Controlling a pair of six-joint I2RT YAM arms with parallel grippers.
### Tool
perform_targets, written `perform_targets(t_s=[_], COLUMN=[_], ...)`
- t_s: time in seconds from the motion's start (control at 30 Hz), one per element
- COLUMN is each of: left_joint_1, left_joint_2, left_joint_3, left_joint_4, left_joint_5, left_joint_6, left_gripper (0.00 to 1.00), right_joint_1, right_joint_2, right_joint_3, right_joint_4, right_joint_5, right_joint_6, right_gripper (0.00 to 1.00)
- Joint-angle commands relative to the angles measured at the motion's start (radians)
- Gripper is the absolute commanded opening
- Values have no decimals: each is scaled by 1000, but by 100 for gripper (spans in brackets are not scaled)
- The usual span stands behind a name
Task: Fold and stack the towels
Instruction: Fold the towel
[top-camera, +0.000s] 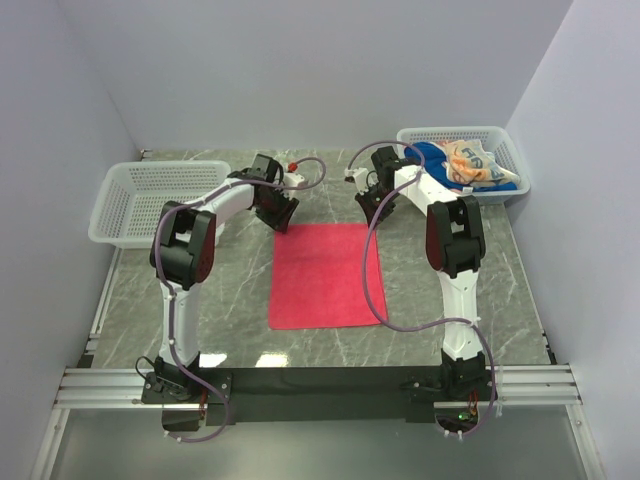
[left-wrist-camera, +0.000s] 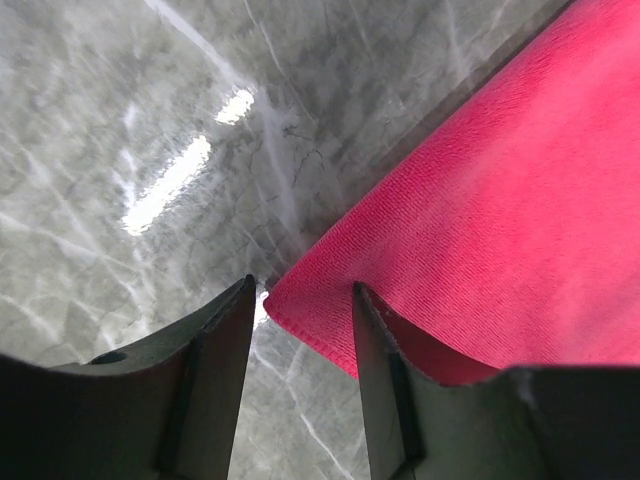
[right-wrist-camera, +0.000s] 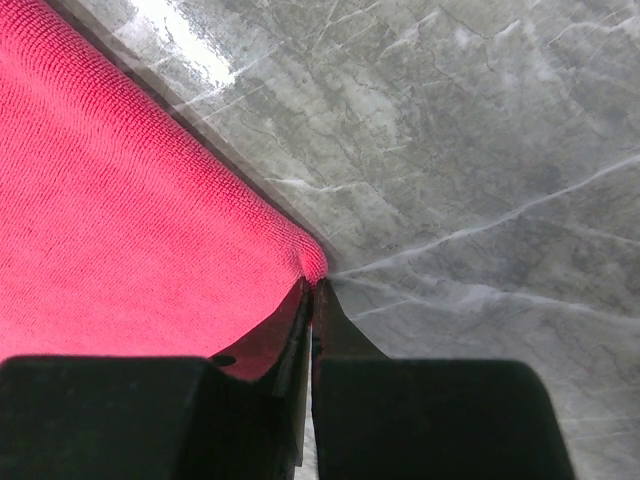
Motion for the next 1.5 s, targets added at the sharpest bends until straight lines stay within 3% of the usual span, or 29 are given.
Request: perform_targets(t_s=[0.0, 0.3, 0.5, 0.63, 0.77, 1.23, 1.47], left_joint_1=[5, 17, 34, 49, 55, 57, 37], left_joint_2=[28, 78, 100, 104, 83, -356, -634], left_joint_3=[27, 47, 79, 100, 122, 74, -50], left_joint_4=[-11, -36, -54, -37, -34, 98, 144], left_joint_5=[3, 1, 18, 46, 39, -76, -66], left_joint_6=[21, 26, 35, 39, 39, 1, -13], left_gripper=[49, 42, 25, 5, 1, 1, 1], right_joint_1=[6, 7, 9, 6, 3, 1, 3], right_joint_2=[-25, -21, -15, -33, -93, -470, -683], right_joint_3=[-26, -16, 0, -1, -10, -70, -187], right_joint_4=[-8, -9, 3, 47, 125, 340, 376], right_joint_5=[24, 26, 30, 18, 21, 118, 93], right_joint_6=[-15, -21, -18, -1, 23, 122, 146], right_gripper=[0, 0, 0, 0, 0, 0, 0])
